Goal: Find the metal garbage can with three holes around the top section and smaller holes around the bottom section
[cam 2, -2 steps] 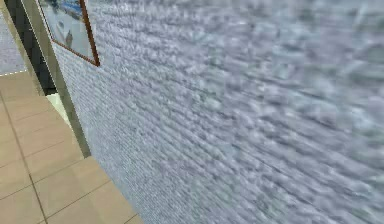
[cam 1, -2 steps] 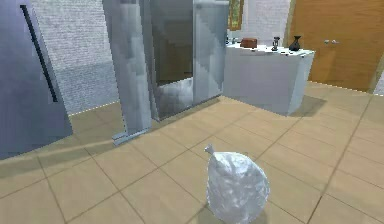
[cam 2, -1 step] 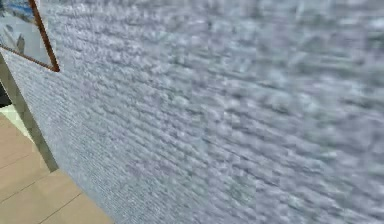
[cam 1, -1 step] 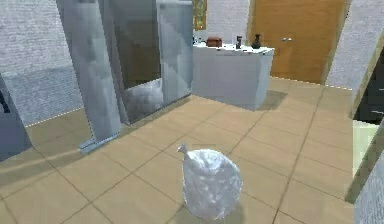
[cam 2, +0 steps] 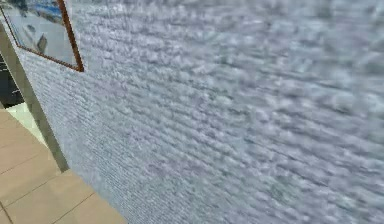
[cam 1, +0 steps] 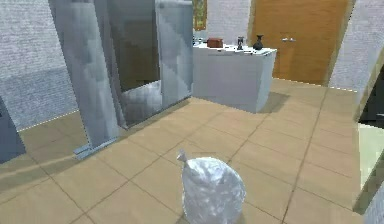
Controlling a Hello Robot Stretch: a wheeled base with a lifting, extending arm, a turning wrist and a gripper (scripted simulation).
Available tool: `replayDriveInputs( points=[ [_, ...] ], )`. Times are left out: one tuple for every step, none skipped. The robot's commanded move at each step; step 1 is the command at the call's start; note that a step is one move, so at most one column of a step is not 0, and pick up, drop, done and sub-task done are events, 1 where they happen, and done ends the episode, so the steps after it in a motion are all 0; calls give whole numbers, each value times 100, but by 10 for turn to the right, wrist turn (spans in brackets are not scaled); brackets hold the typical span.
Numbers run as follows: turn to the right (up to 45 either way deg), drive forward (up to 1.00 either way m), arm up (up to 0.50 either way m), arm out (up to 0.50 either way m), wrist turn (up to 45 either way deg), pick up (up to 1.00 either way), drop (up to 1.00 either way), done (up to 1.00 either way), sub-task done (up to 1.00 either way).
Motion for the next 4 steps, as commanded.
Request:
replayDriveInputs(
  points=[
    [-390, 0, 0, 0, 0, 0, 0, 0, 0],
    [0, 85, 0, 0, 0, 0, 0, 0, 0],
    [90, 0, 0, 0, 0, 0, 0, 0, 0],
    [0, 65, 0, 0, 0, 0, 0, 0, 0]
  ],
)
